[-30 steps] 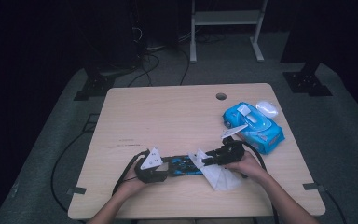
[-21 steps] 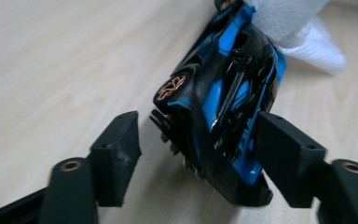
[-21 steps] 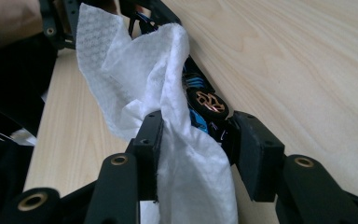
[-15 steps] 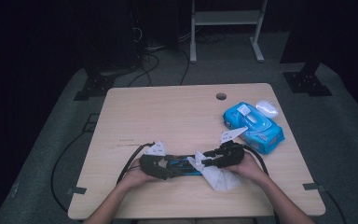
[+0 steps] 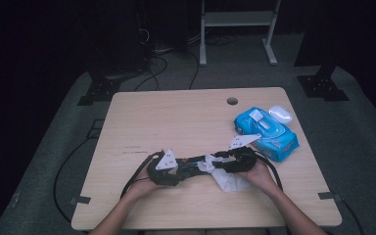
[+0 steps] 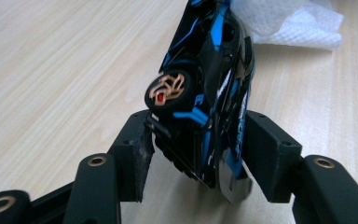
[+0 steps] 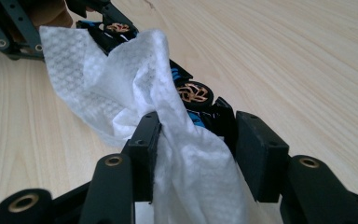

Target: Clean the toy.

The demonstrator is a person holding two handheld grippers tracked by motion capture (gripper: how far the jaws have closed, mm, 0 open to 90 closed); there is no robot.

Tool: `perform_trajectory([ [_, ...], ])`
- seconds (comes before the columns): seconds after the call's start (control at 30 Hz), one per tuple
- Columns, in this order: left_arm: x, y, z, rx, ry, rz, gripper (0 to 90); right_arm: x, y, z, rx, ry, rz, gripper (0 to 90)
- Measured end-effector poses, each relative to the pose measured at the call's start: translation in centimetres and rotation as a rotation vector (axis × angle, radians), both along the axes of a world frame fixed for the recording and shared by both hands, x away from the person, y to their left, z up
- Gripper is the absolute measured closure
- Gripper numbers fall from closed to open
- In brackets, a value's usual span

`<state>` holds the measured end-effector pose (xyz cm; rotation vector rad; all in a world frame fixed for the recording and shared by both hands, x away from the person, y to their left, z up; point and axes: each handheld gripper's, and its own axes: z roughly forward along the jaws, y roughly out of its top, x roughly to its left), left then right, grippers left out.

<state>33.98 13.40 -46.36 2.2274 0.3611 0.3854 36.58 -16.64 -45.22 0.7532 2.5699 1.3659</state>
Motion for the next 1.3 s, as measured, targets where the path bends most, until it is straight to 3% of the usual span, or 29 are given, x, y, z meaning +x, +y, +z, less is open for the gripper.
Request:
perform_trajectory([
  [0.2, -0.1, 0.1, 0.1, -0.042, 0.039, -0.021, 44.6, -1.3, -0.4, 0.1, -0.017, -0.012, -0.035, 52.5],
  [0.3, -0.1, 0.0, 0.0, -0.049, 0.051, -0.053, 49.6, -1.9, -0.6, 0.1, -0.027, -0.02, -0.033, 51.5],
  [0.5, -0.2, 0.0, 0.0, -0.061, 0.06, -0.049, 51.1, -2.6, -1.7, 0.0, -0.028, -0.028, -0.087, 50.2],
  [0.67, -0.2, 0.0, 0.1, -0.069, 0.062, -0.049, 51.5, -3.0, -2.6, -0.3, -0.02, 0.005, -0.134, 64.2],
  [0.8, -0.2, 0.0, 0.1, -0.081, 0.075, -0.05, 52.8, -3.4, -2.8, -0.5, -0.036, 0.026, -0.107, 82.7],
  [0.87, -0.2, 0.0, 0.1, -0.088, 0.086, -0.044, 53.0, -3.5, -2.9, -0.3, -0.038, 0.038, -0.088, 85.0],
  [0.97, -0.3, 0.0, 0.1, -0.1, 0.092, -0.037, 53.4, -3.6, -3.0, 0.4, -0.003, 0.035, -0.086, 85.9],
  [1.13, -0.4, -0.6, 0.1, -0.114, 0.084, -0.015, 56.8, -3.3, -2.6, 2.7, 0.031, -0.035, -0.108, 85.8],
  [1.3, -0.5, -1.0, 0.1, -0.117, 0.073, -0.002, 57.9, -2.6, -0.1, 3.8, 0.055, -0.101, -0.08, 85.7],
])
